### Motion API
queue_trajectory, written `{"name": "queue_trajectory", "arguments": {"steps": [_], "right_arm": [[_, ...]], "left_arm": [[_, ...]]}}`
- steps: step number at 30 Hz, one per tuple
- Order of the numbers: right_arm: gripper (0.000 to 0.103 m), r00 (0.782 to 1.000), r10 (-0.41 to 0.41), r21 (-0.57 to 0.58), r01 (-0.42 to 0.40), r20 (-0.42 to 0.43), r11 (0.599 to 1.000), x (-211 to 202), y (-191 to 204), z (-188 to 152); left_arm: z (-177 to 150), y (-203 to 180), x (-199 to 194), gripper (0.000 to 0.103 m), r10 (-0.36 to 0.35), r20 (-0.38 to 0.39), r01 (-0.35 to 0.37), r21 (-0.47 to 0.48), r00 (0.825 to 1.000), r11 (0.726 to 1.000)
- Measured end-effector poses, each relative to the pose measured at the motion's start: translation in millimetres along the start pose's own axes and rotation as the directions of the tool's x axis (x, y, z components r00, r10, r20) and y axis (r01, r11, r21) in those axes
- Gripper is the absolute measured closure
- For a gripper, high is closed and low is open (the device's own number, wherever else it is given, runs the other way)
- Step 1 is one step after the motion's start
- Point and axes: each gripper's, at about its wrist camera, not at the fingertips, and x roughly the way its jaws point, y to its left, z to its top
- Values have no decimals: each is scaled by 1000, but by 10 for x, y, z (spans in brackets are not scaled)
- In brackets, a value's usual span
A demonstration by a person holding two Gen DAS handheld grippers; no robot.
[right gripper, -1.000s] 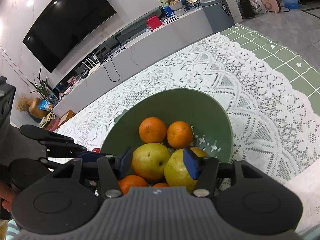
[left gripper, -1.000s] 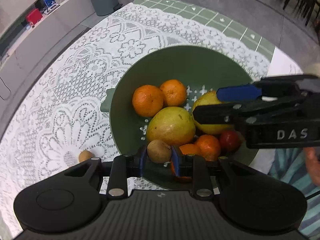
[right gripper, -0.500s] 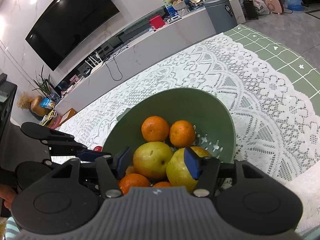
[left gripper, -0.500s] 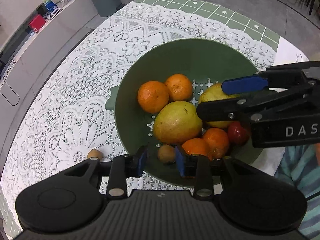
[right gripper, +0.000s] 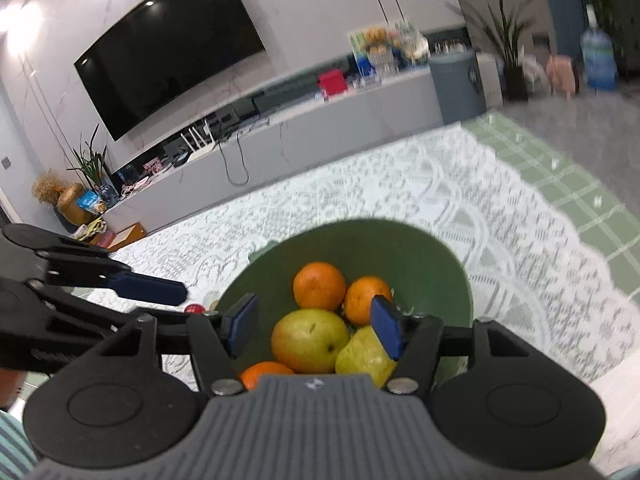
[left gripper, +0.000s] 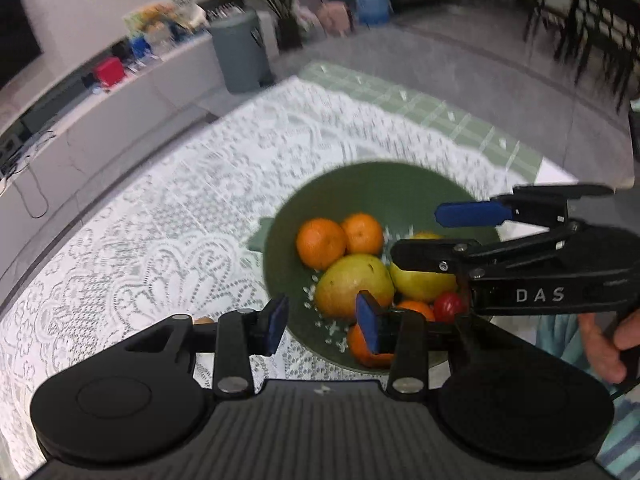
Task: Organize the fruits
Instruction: 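Open the left tool over the colander and withdraw both tools toward the remaining fruit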
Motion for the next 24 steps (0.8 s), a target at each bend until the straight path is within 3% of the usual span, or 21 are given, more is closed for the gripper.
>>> {"name": "queue_trajectory", "arguments": {"steps": [5,11,24], "right_arm": [[41,995,-39,-80,47,95,996,-147,157,-35],[38,983,-65,-160,92,170,983,-251,429,-129],[38,983,1,-306,57,186,950,-158,1205,-573]], "left_arm": [[-215,149,-229,56,46,111,-34,-109,993,993],[-547,395,-417,56,118,197,-64,-259,973,964],[-1343,797,-695,56,252,258,-103,-481,933,871]]}}
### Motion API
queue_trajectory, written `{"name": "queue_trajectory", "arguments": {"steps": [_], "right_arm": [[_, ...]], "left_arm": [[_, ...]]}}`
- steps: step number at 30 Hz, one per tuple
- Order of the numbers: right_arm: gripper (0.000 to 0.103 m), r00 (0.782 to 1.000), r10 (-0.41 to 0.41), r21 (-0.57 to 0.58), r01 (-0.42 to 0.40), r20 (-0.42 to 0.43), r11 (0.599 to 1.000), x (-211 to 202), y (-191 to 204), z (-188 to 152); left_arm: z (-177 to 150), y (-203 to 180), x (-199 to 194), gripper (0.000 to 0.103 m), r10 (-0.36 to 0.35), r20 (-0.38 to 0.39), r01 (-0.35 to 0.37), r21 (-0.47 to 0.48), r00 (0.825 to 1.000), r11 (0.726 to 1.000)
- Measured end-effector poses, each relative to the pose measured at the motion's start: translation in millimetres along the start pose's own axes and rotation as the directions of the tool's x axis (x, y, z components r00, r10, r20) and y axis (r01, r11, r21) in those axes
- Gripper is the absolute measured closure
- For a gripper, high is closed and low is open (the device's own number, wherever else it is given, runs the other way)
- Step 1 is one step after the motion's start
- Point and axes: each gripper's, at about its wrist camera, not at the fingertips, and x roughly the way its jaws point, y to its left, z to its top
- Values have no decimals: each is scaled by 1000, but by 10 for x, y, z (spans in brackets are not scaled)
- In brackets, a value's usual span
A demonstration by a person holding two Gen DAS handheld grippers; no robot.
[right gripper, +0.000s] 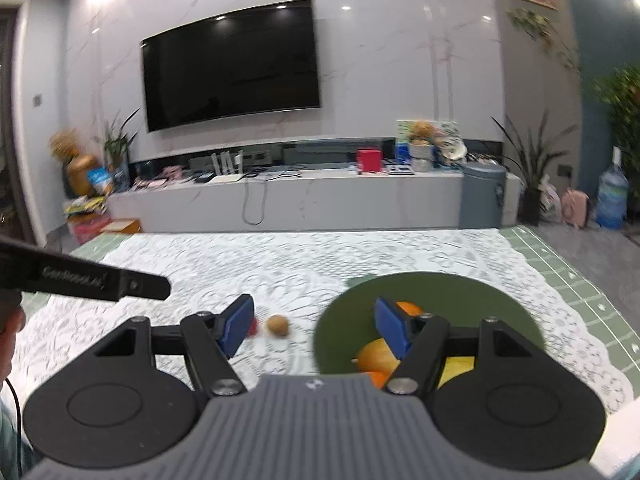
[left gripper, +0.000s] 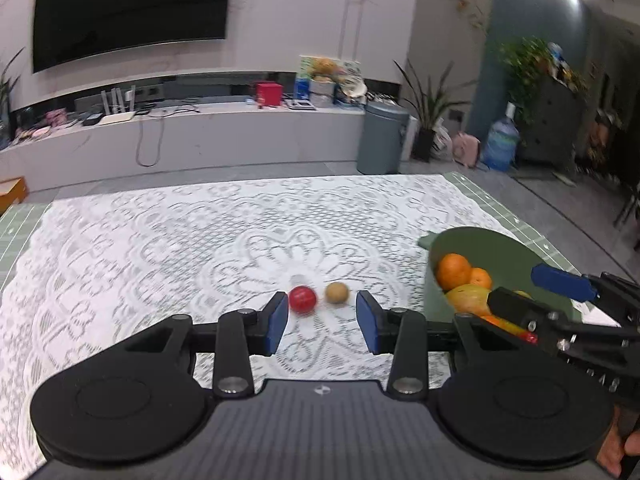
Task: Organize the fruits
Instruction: 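Open the left tool over the colander and withdraw both tools toward the remaining fruit, then grasp the red plum with the left tool while the right tool grasps the brown kiwi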
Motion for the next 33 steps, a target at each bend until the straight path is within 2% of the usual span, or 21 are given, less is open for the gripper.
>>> {"name": "queue_trajectory", "arguments": {"steps": [8,13,21,26,28,33], "right_arm": [[40,999,30,-93,-34,-43,995,145,465,-162],[52,997,13,-183,-28,-81,983,299,675,-255],[66,991,-40,-244,8,-130,970,658,771,-331],[68,988,-76,-303,33,-132,952,886,808,-356],[74,987,-92,-331,43,-133,943,988,824,-360],[79,981,-138,-376,76,-139,923,1269,830,-385]], "left_arm": [[-292,266,-56,56,42,16,-41,-62,999,997],[-378,423,2,56,26,4,-25,-106,1000,994],[-424,414,222,56,16,-25,-17,-72,1000,997],[-349,391,387,57,-15,-33,13,-55,999,998],[-311,384,457,57,-24,-37,22,-47,999,999],[-218,370,697,58,-58,-59,56,-21,997,998]]}}
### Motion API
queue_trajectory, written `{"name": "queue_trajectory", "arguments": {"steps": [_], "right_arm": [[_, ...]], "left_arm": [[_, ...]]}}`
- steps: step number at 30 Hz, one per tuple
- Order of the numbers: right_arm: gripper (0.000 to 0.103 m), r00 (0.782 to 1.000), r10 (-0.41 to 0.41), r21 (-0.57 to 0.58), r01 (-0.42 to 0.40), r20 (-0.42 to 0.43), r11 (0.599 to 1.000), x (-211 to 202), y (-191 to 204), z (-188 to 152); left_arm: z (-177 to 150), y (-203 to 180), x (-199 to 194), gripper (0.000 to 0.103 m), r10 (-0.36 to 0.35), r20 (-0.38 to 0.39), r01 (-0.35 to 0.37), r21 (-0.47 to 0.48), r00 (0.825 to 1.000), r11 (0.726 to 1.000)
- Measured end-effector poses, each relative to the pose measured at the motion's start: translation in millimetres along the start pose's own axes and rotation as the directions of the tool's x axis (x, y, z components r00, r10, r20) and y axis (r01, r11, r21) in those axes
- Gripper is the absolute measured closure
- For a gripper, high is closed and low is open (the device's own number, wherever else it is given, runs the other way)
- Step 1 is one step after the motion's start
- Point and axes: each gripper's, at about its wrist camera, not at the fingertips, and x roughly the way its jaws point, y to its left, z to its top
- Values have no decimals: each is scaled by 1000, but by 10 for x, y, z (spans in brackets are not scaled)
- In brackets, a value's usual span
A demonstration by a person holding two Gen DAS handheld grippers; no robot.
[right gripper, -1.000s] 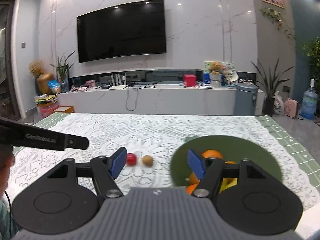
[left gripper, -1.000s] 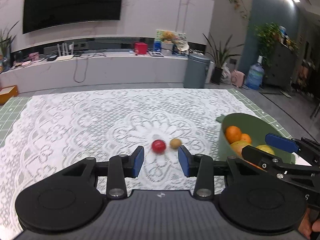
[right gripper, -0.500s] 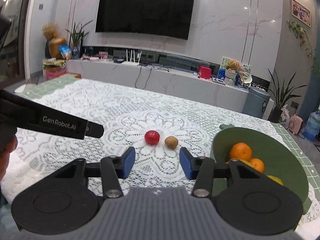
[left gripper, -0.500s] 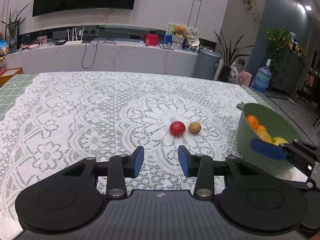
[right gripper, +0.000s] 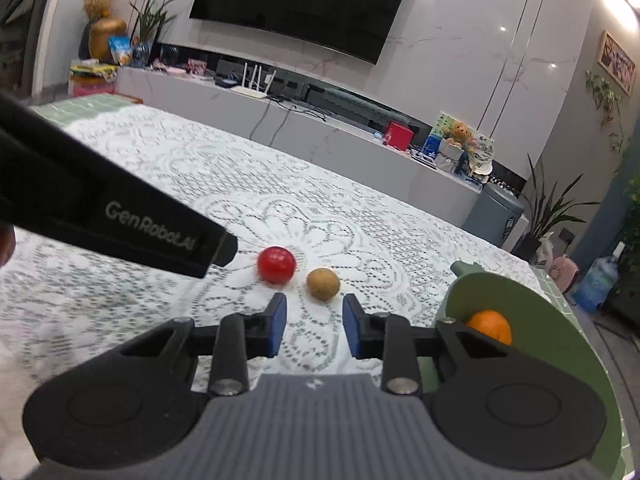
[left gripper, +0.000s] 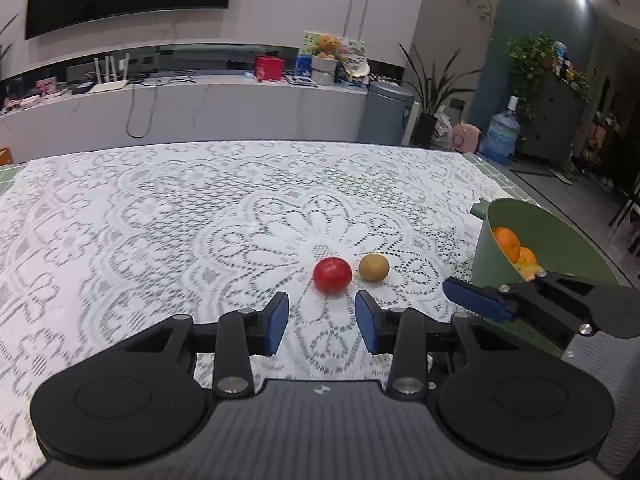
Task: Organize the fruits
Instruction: 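Grasp the red plum with the left tool while the right tool grasps the brown kiwi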
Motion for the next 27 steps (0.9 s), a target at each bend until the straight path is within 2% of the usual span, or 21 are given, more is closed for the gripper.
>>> {"name": "queue_trajectory", "arguments": {"steps": [4,14,27], "right_arm": [[80,1000,-9,-7,9,-11,1000,193,2,18],[80,1000,-18,-47,18,-10,999,534,27,18],[80,1000,-15,-30,15,0,999,732,-1,18]], "left_arm": [[26,18,192,59,-23,-29,24,19,999,1000],[90,150,528,59,-78,-63,76,-29,995,997],[127,224,683,59,-134,-67,127,-96,989,987]]}}
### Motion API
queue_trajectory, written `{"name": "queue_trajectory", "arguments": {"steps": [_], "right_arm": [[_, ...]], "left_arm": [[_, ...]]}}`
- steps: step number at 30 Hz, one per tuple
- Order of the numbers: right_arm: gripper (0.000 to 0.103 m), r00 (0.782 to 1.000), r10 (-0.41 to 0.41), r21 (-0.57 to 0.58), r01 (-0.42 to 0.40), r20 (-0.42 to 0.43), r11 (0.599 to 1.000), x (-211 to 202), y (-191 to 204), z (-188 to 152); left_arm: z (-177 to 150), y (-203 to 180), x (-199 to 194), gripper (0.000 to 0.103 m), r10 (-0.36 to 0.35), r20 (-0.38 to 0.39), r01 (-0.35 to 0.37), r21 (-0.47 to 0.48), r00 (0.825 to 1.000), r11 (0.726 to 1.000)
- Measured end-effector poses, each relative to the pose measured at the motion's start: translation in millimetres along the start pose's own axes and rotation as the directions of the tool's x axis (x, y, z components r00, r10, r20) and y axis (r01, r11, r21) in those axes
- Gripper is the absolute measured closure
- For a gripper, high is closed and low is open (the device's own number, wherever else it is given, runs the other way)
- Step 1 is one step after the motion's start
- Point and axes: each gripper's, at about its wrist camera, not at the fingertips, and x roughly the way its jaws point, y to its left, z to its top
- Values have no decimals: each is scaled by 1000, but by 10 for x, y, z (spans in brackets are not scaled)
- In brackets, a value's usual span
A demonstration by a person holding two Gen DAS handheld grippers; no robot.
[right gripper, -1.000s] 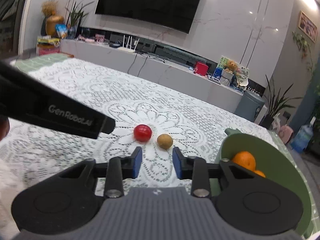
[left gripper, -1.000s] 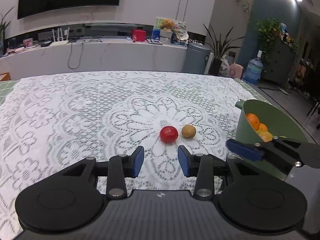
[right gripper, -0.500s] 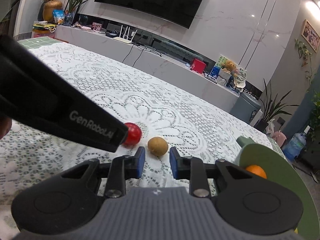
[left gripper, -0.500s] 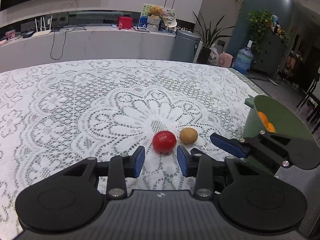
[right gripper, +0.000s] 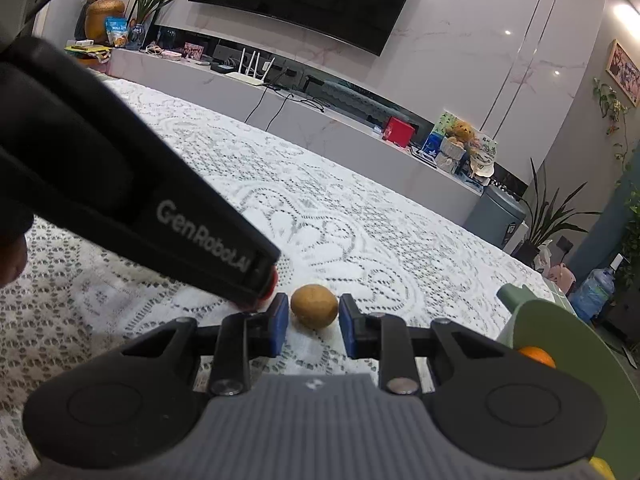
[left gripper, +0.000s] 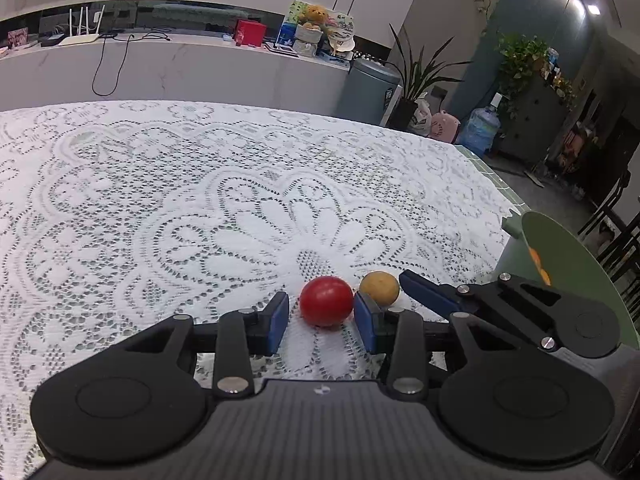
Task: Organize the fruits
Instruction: 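Grasp the red plum with the left tool while the right tool grasps the brown kiwi, then lift the plum and kiwi and carry both over the green colander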
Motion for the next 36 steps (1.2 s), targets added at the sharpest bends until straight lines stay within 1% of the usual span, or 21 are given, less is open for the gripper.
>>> {"name": "queue_trajectory", "arguments": {"steps": [13,17,20,25,32,33,34,36], "right_arm": [[80,1000,-11,-11,11,1,1000,-18,72,-17],[81,1000,-17,-13,17,-4,1000,-20,67,6],[81,999,-40,-29,40,-11,999,-57,105,12],[81,999,-46,-43,45,-19,998,-72,155,1],[80,998,-62,-74,60,-22,995,-67,192,-15],[80,998,-60,-74,58,-20,996,-72,191,-20],[80,998,-59,-74,57,-19,996,-77,192,-21],[79,998,-59,-75,57,-21,996,-78,214,-19]], "left_arm": [[4,12,91,60,-3,11,3,-25,1000,1000],[7,24,91,63,-14,15,15,-37,1000,999],[2,21,83,64,-15,14,15,-24,1000,1000],[6,-10,89,64,-6,14,6,-4,1000,1000],[-15,-139,119,64,26,13,-27,64,1000,998],[-22,-161,122,66,30,13,-31,78,999,996],[-25,-170,128,69,27,10,-27,82,1000,996],[-34,-165,129,70,25,10,-26,74,1000,997]]}}
